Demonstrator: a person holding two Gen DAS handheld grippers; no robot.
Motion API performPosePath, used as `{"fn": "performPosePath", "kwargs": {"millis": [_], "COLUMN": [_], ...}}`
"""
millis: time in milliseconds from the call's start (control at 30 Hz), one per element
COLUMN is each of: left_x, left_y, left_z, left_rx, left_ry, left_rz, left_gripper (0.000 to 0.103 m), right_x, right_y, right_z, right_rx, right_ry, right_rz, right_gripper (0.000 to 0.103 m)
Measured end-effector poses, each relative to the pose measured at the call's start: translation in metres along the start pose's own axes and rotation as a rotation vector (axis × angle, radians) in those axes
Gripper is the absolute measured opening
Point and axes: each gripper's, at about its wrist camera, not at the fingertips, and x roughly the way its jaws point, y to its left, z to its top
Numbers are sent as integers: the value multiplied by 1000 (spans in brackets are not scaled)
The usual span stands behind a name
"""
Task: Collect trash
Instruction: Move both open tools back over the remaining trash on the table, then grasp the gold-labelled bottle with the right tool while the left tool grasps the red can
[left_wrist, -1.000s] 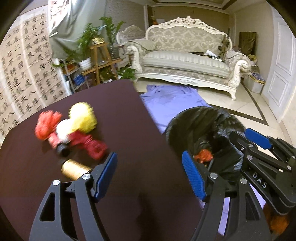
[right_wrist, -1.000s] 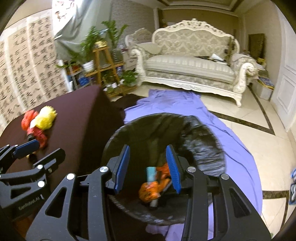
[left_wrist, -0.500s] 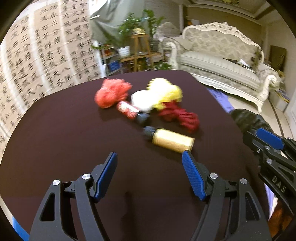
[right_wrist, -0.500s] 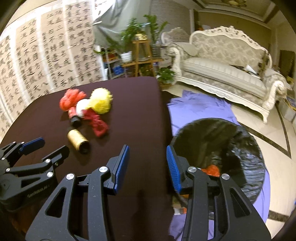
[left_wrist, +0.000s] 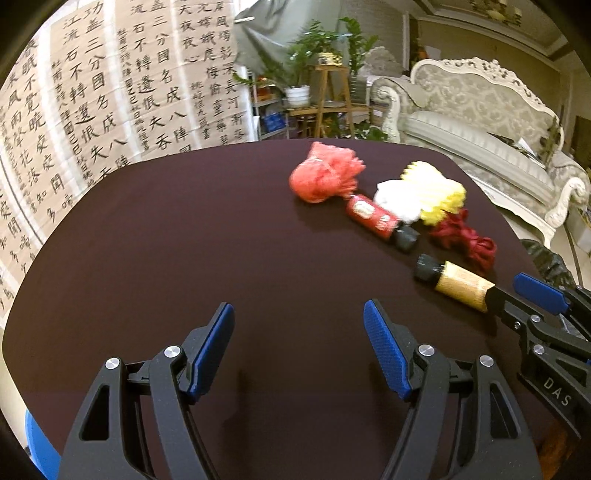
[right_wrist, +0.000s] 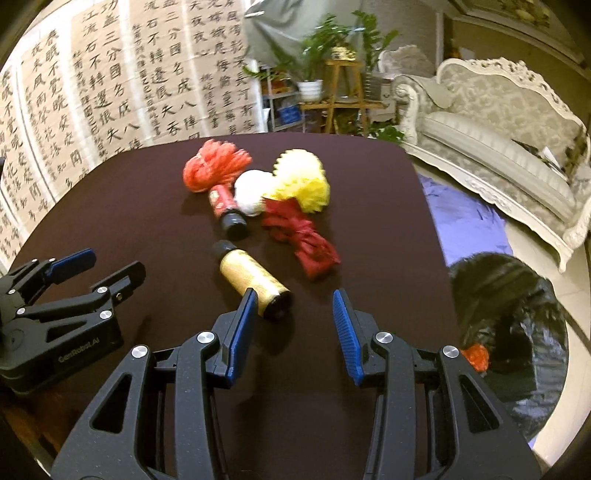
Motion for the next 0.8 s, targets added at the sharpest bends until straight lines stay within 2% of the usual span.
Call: {"fn": "performPosePath", "kwargs": {"millis": [67,100,367,467,533,600,800], "left_x": [0,1,5,7,7,8,11], "left_y": [6,8,18,22,23,24,29], "left_z": [-1,-1,1,1,1,2,4], "left_rx": [-12,-16,-40,-60,-60,-61,-79], "left_ry": [3,4,11,25,23,21,30], "left_rz": [1,1,-1,-19,-19,-18,-23], "left_gripper": [71,71,70,71,70,71,71], "right_x": [5,6,24,28,29,31,23], "right_y": [8,11,33,35,36,38,35], "right_z": [6,8,18,17,15,14,6], "right_rx": [-19,-27,-93,-95,-103,-107,-96], "right_ry": [1,0,39,60,73,87,87], "right_rz": [9,10,32,40,40,43,29], "right_gripper": [44,49,49,46,37,23,23]}}
